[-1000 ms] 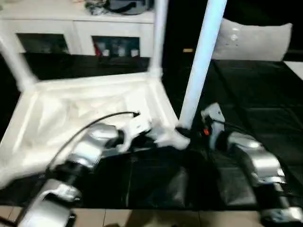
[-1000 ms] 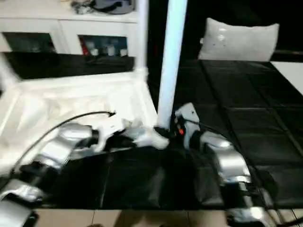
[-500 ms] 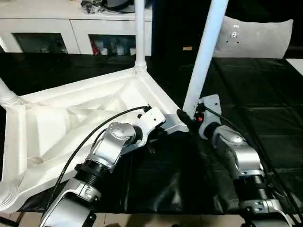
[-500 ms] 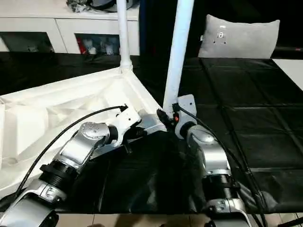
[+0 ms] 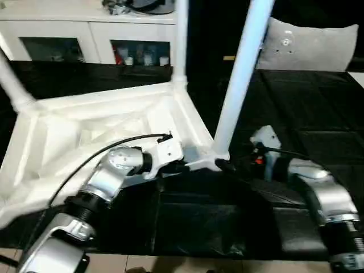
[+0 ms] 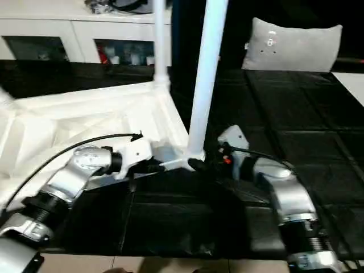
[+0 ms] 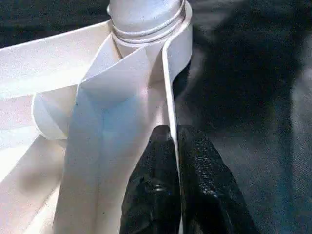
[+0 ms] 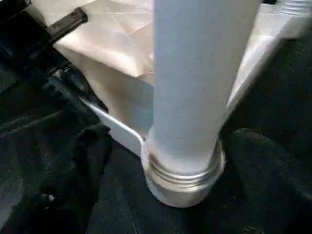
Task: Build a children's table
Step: Rotate leg to tighten
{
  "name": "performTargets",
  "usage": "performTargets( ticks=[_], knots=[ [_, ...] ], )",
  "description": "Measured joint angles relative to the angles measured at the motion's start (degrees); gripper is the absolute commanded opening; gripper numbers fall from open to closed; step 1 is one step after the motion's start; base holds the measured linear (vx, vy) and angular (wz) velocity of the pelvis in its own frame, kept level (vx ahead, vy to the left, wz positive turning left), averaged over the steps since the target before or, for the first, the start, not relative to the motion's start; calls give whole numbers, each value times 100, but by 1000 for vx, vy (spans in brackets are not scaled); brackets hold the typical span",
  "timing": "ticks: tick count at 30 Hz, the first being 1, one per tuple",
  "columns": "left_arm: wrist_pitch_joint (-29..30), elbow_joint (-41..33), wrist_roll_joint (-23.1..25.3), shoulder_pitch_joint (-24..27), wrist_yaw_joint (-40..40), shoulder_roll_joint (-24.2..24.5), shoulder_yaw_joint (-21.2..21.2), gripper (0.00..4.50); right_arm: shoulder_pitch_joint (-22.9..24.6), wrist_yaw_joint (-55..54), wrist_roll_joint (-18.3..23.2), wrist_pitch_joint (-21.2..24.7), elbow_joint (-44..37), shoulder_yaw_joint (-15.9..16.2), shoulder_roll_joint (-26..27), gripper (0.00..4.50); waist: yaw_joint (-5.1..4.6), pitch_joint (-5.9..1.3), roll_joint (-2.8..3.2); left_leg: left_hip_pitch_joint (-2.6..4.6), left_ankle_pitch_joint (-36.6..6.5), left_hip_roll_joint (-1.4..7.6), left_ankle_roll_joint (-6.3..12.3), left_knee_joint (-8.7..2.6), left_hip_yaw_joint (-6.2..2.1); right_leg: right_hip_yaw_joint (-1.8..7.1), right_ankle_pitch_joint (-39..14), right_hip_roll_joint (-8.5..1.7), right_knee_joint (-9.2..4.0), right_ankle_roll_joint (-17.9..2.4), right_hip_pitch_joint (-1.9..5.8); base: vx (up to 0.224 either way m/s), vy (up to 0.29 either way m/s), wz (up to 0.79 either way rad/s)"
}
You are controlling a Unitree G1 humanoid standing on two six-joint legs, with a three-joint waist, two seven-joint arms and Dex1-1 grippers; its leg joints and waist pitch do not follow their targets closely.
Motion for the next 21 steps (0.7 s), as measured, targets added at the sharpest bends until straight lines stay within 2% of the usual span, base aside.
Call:
performTargets(
  ticks=[2, 7, 8, 11, 14, 16, 17, 21],
  knots=[
    [-241, 12, -163, 47, -456, 160, -45, 0, -1, 400, 17, -43, 6, 60, -257, 434, 43, 0, 0, -1, -3, 0, 5, 1, 0, 0, -1, 0, -1, -1, -2, 0, 0, 0],
    [-408, -54, -312, 71, -1036, 260, -178, 0, -7, 941, 198, -132, 7, 143, -334, 388, 174, 1, -2, 4, -3, 1, 6, 4, 1, -1, -1, -2, 1, -2, -1, 0, 0, 0],
    [-442, -101, -353, 87, -1189, 277, -226, 0, -7, 1119, 242, -130, 7, 192, -346, 363, 199, 2, -4, 3, -3, 1, 6, 10, 1, -1, 0, -3, 2, -2, -1, 0, 0, 0],
    [-505, -109, -384, 87, -1336, 297, -290, 0, -9, 1376, 262, -106, 7, 354, -422, 352, 219, 2, -7, 3, -4, 1, 7, 17, 1, -1, 0, -5, 6, -3, 1, 0, 0, 0],
    [-563, -108, -390, 89, -1390, 316, -309, 0, -8, 1580, 334, -58, 7, 460, -437, 312, 232, 3, -9, 6, -3, 1, 6, 21, 1, 0, 0, -5, 15, -3, 1, 0, 0, 0],
    [-563, -108, -396, 90, -1418, 313, -309, 0, -8, 1629, 376, -30, 6, 476, -435, 306, 242, 3, -10, 8, -3, 2, 5, 21, 1, 0, 0, -5, 17, -2, 1, 0, 0, 0],
    [-563, -110, -410, 97, -1435, 313, -309, 0, -8, 1649, 387, 21, 5, 491, -435, 285, 249, 3, -10, 7, -3, 2, 5, 21, 1, 0, -1, -5, 18, -2, 2, 0, 0, 0],
    [-563, -135, -424, 111, -1472, 313, -309, 0, -8, 1695, 420, 63, -4, 560, -415, 252, 263, 3, -10, 6, -3, 2, 5, 20, 1, 0, -2, -5, 17, 0, 1, 0, 0, 0]
  ],
)
